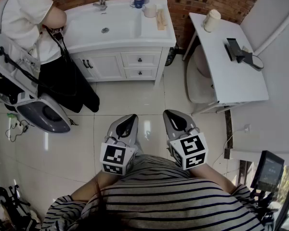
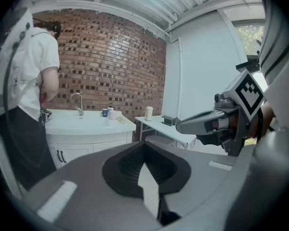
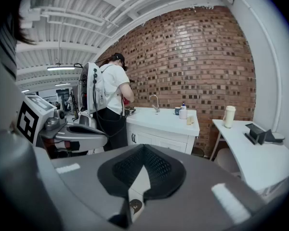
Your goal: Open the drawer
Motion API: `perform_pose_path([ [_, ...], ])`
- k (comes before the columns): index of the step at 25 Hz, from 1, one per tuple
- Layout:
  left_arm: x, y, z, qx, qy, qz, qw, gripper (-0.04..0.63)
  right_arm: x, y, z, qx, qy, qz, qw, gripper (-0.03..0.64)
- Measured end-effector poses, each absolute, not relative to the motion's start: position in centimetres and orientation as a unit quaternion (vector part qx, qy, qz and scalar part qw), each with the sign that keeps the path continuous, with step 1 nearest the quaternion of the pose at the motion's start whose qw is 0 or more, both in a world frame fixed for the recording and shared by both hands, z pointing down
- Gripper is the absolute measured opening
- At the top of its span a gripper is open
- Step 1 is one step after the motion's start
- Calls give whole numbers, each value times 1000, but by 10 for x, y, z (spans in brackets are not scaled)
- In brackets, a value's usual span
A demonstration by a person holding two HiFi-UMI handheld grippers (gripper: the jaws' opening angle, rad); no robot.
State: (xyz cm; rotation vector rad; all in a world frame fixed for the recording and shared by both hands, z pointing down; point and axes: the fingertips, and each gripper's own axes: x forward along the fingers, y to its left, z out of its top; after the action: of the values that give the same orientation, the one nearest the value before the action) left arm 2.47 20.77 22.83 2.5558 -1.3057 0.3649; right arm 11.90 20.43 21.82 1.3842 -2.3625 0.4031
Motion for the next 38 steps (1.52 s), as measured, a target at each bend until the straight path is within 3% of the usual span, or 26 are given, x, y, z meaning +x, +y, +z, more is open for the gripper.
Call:
perform_pose_path([
  [13, -21, -11, 301, 888, -394, 179, 152, 14, 60, -41, 331, 514, -804, 193, 229, 2],
  [30, -51, -107, 508, 849, -476, 135, 183, 14, 54, -257, 601, 575, -766, 100, 269, 3],
  [32, -60, -109, 523, 844, -483, 139, 187, 14, 50, -271, 621, 580, -762, 109, 267, 203],
  [38, -78, -106, 536, 833, -495, 148, 196, 14, 53, -286, 639, 602, -740, 105, 281, 190],
])
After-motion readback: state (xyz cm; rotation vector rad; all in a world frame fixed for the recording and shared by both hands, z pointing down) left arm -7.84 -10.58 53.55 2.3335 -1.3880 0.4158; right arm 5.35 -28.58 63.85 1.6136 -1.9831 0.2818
